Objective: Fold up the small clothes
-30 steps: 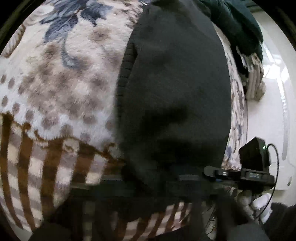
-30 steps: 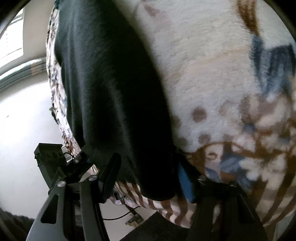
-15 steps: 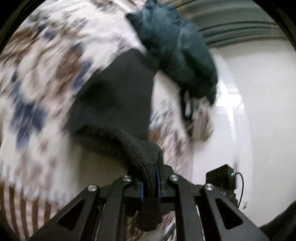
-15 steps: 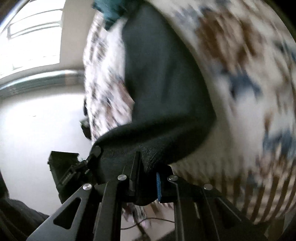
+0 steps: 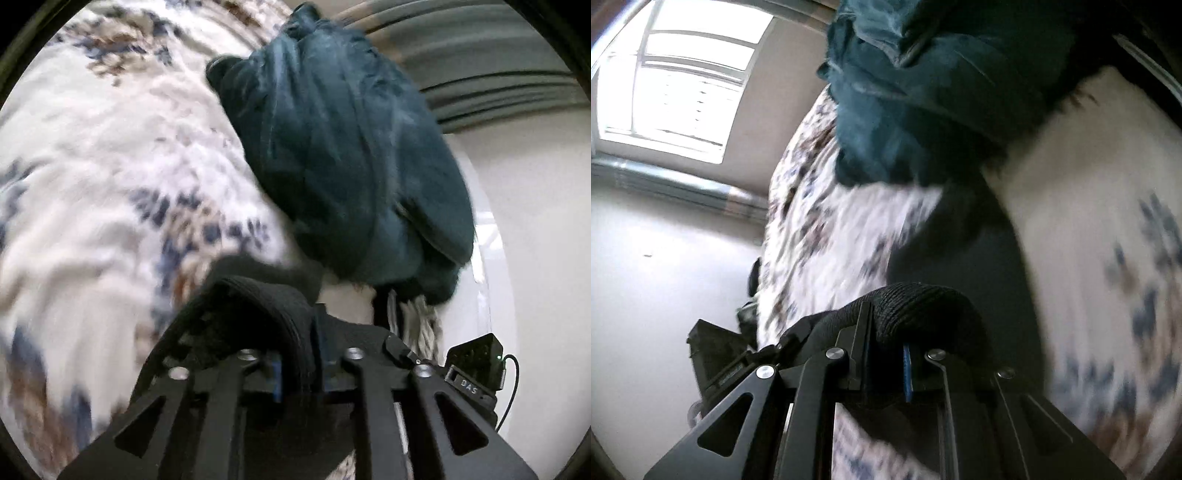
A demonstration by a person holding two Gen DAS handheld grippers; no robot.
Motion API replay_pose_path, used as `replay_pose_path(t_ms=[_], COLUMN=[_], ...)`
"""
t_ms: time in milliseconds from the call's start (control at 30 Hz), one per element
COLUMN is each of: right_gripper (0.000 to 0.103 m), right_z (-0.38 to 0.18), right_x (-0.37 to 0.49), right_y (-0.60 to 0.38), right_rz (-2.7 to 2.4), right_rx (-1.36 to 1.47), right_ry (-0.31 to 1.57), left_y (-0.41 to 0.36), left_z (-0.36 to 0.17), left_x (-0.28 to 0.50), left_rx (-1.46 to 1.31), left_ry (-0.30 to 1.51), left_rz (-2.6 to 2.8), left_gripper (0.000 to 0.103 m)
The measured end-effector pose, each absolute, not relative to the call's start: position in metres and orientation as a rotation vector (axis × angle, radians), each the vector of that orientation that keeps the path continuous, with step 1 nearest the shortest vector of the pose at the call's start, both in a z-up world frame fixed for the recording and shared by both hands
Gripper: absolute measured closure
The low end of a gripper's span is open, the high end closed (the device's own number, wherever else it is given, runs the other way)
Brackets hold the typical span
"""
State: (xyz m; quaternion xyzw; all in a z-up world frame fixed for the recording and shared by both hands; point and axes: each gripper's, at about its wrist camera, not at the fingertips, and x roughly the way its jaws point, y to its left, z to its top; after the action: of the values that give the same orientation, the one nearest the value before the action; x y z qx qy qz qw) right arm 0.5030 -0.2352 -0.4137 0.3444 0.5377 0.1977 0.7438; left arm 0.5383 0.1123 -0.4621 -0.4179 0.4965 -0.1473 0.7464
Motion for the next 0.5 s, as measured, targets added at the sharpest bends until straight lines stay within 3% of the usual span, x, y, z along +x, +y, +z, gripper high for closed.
replay_pose_path(t_ms=[33, 67, 100, 167, 267, 500], right_gripper=[0.09, 0.087, 0.074, 0.056, 0.041, 0.041], right_z=[-0.425, -0.435, -0.448, -0.463, -0.464, -0.51], right_x=[0.528, 0.547, 0.564, 0.575, 0.552, 0.51], right_y=[-0.235, -0.234, -0.236, -0.25, -0.274, -0.284], right_rz=[0.425, 0.425, 0.406, 0.353, 0.341, 0.336], right_rx=[0.753, 0.767, 0.784, 0.812, 0.813, 0.837], right_ry=[1.189, 1.208, 1.249, 1.285, 1.261, 1.379], left_y=[0.119, 0.123, 0.131, 0.148, 0.155, 0.114], left_z=[-0.471, -0.475, -0.476, -0.474, -0.473, -0.537], left_x=[0.557, 0.563, 0.566, 0.555, 0.539, 0.557], left_rx=[-0.947, -0.969, -1.001, -1.062, -0.98, -0.723], left_ry=[1.092, 1.091, 1.087, 1.031, 1.039, 1.293], left_rz=[-0.319, -0.316, -0.3, -0.315, -0.284, -0.242], left_gripper=[0.062, 0.04, 0.036, 0.036, 0.035, 0.036])
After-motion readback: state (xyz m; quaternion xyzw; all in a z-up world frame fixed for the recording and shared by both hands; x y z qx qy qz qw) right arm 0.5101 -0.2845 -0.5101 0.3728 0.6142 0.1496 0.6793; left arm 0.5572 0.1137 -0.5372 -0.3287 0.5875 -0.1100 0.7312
